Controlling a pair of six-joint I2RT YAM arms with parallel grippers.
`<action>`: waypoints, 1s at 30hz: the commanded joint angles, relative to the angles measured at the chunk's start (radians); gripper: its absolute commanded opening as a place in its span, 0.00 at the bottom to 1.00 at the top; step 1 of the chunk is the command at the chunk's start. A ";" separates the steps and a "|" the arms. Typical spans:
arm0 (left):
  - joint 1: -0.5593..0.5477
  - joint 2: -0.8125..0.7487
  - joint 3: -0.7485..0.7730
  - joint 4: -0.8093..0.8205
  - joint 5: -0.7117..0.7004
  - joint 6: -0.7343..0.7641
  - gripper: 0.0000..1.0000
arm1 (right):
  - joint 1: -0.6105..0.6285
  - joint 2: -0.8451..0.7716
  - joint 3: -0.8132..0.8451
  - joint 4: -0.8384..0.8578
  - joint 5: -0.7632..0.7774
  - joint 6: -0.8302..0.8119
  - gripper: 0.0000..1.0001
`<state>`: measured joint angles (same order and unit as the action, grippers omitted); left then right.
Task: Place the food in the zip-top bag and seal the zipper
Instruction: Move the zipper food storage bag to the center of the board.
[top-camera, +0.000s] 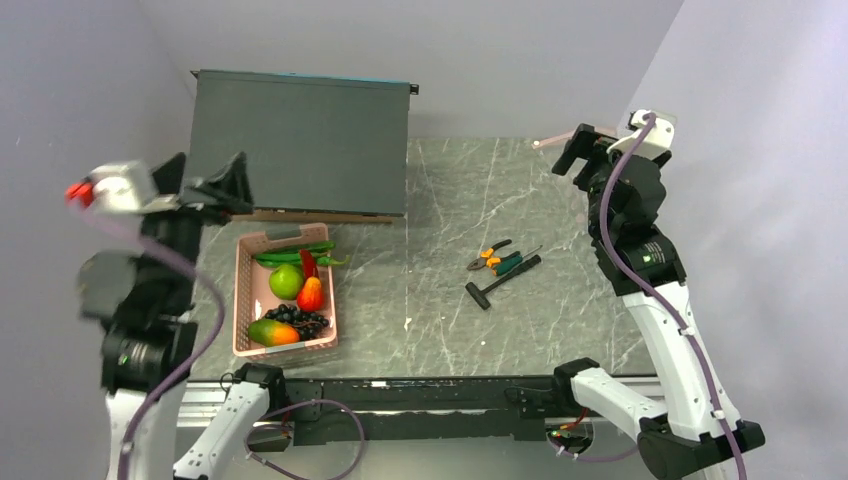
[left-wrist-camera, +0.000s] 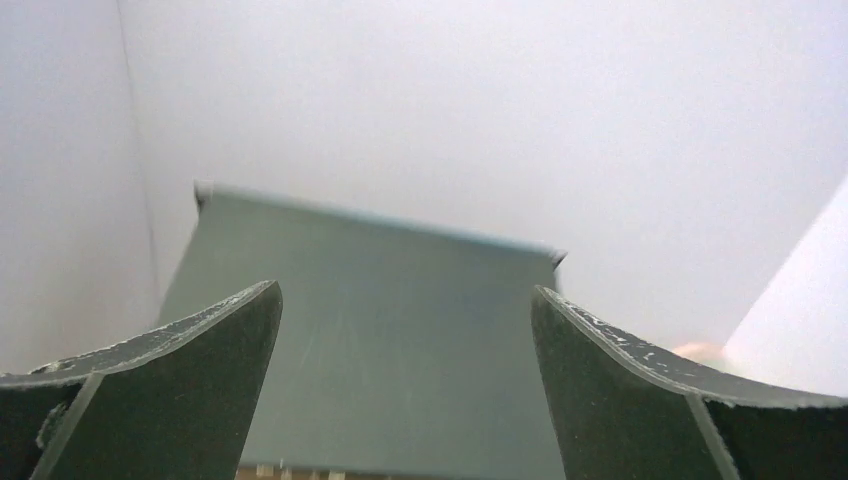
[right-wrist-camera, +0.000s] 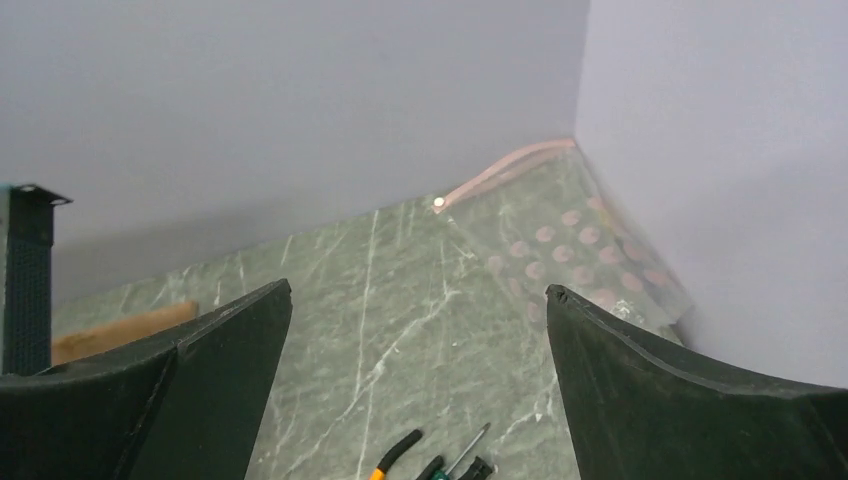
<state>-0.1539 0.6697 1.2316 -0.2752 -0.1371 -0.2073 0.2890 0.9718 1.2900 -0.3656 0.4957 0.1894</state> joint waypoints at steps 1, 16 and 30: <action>0.007 -0.034 0.059 -0.013 0.147 0.047 1.00 | 0.007 0.041 0.041 -0.041 0.158 0.036 1.00; 0.007 0.138 -0.064 0.163 0.270 0.055 1.00 | -0.004 0.348 0.070 -0.088 0.305 0.159 1.00; 0.007 0.216 -0.150 0.249 0.334 0.153 1.00 | -0.146 0.673 0.109 0.088 0.066 0.366 1.00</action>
<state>-0.1509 0.9112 1.1183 -0.1097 0.1619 -0.0940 0.1738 1.5787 1.3426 -0.3759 0.6205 0.4576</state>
